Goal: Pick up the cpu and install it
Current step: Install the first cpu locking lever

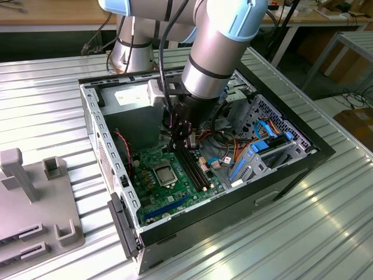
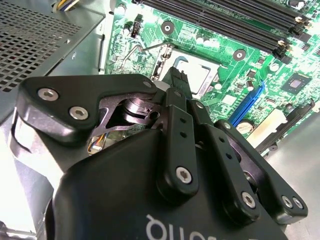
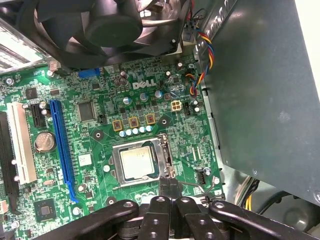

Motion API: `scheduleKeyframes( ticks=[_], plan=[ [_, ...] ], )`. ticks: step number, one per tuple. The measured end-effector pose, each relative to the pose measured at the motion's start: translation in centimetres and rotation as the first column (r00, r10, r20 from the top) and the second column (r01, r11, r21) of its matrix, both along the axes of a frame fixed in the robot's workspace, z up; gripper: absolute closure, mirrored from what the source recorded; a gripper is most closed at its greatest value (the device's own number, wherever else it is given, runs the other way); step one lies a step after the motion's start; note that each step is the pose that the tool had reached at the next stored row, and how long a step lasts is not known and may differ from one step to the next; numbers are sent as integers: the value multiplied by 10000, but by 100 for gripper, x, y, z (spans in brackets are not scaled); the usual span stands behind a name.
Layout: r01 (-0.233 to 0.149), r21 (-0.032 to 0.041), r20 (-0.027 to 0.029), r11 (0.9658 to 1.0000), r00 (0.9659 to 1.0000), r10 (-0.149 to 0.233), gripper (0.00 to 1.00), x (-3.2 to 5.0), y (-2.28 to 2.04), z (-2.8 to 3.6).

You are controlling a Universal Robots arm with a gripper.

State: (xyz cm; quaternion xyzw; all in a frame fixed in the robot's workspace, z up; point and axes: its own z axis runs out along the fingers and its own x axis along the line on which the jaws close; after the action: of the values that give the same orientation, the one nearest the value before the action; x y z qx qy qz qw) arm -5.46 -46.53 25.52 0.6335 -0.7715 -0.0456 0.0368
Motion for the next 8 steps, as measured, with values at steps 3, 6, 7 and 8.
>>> scheduleKeyframes(
  ticks=[3,6,7,8],
  plan=[
    [0,0,0,10000,10000,0,89,0,-1,0],
    [0,-1,-1,10000,10000,0,89,0,-1,0],
    [0,-1,0,10000,10000,0,89,0,-1,0],
    [0,0,0,10000,10000,0,89,0,-1,0]
  ],
)
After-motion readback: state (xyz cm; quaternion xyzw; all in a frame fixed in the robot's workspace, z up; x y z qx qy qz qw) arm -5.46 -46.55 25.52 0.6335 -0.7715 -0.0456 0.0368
